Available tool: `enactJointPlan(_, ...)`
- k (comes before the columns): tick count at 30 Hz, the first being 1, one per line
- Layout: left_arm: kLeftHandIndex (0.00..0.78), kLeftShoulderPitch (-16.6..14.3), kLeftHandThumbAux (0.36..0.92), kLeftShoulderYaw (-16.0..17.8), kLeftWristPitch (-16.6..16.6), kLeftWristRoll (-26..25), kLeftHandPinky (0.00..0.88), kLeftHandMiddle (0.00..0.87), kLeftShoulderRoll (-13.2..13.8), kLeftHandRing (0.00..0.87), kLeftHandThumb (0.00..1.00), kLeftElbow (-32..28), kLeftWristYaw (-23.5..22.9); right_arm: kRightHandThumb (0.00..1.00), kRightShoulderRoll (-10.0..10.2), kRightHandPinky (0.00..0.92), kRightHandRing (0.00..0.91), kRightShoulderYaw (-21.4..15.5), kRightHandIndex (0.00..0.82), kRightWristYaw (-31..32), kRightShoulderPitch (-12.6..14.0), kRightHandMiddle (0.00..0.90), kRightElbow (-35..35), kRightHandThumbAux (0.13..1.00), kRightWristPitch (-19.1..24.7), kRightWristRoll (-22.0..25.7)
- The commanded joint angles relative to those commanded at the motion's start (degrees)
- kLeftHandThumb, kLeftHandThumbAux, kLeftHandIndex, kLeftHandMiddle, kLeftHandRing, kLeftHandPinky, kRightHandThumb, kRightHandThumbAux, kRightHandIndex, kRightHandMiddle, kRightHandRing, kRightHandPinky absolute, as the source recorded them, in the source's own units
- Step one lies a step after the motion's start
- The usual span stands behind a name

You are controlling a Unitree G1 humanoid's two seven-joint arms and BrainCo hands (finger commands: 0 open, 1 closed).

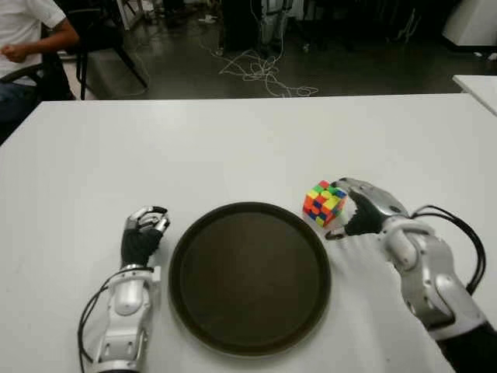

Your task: Pick up the Rubik's Cube and put it in the plate

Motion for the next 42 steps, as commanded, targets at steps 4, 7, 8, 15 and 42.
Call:
enactJointPlan(4,0.442,0.0,0.706,0.0,-0.3,-0.3,0.801,0.806,-0.2,0.823,0.71,0.0,-0.1,0.0,0.2,0.0,0.0,0.6,0.0,2.0,-1.3,0.0,0.7,0.766,1.1,-0.1)
enactJointPlan(7,0.443,0.0,0.706,0.0,-0.5,-0.5,0.803,0.807,-0.4,0.824,0.71,-0.2,-0.2,0.0,0.5,0.0,0.0,0.8,0.0,2.9,-2.0,0.0,1.0,0.779,1.8,-0.1)
enactJointPlan(8,0.443,0.0,0.706,0.1,-0.5,-0.6,0.803,0.808,-0.5,0.824,0.71,-0.2,-0.2,0.0,0.6,0.0,0.0,0.9,0.0,2.9,-2.3,0.0,1.3,0.78,2.1,-0.1)
enactJointPlan(15,0.443,0.2,0.706,0.0,-0.8,-0.5,0.812,0.813,-0.9,0.831,0.709,-0.4,0.3,0.0,0.9,0.0,0.0,1.3,0.0,3.2,-3.6,0.0,2.4,0.803,2.5,0.0)
enactJointPlan(42,0.443,1.6,0.706,-0.2,-2.5,-0.8,0.815,0.804,-2.2,0.825,0.707,-2.2,-0.3,0.0,2.0,0.013,0.0,0.3,0.0,-2.9,-10.3,0.0,8.9,0.737,-1.3,1.4)
